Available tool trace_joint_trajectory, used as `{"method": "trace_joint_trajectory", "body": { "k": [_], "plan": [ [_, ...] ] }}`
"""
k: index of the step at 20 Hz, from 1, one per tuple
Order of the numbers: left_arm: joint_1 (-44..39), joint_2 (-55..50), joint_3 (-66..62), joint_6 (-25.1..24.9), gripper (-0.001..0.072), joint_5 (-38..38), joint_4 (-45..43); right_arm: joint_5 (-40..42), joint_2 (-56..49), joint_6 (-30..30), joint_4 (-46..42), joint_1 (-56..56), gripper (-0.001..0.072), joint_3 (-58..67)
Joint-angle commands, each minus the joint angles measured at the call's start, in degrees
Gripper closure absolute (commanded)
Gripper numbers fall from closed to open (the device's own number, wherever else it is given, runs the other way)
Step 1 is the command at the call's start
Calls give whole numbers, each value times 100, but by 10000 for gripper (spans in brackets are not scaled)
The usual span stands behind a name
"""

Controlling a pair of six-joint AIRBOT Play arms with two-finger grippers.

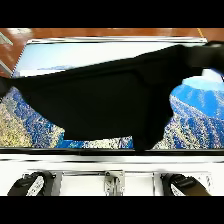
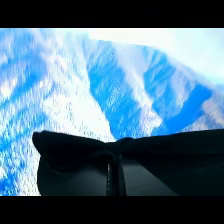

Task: Fold the shirts.

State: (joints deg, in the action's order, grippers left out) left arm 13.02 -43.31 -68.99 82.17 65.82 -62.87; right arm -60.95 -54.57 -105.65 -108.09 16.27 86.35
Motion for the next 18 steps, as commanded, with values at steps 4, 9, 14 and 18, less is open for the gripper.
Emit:
{"method": "trace_joint_trajectory", "body": {
  "k": [4,9,14,18],
  "plan": [
    [-92,-1810,1082,61,674,-1438,37,1696,-2767,-662,313,-599,647,7],
    [-345,-3359,1082,61,672,-2111,791,2216,-4004,-658,2052,-807,639,7],
    [-306,-3825,1025,61,491,-1740,1104,2155,-4181,-431,3346,-824,248,9],
    [706,-3799,190,-20,47,216,693,1008,-3289,903,3117,-1276,247,9]
  ]
}}
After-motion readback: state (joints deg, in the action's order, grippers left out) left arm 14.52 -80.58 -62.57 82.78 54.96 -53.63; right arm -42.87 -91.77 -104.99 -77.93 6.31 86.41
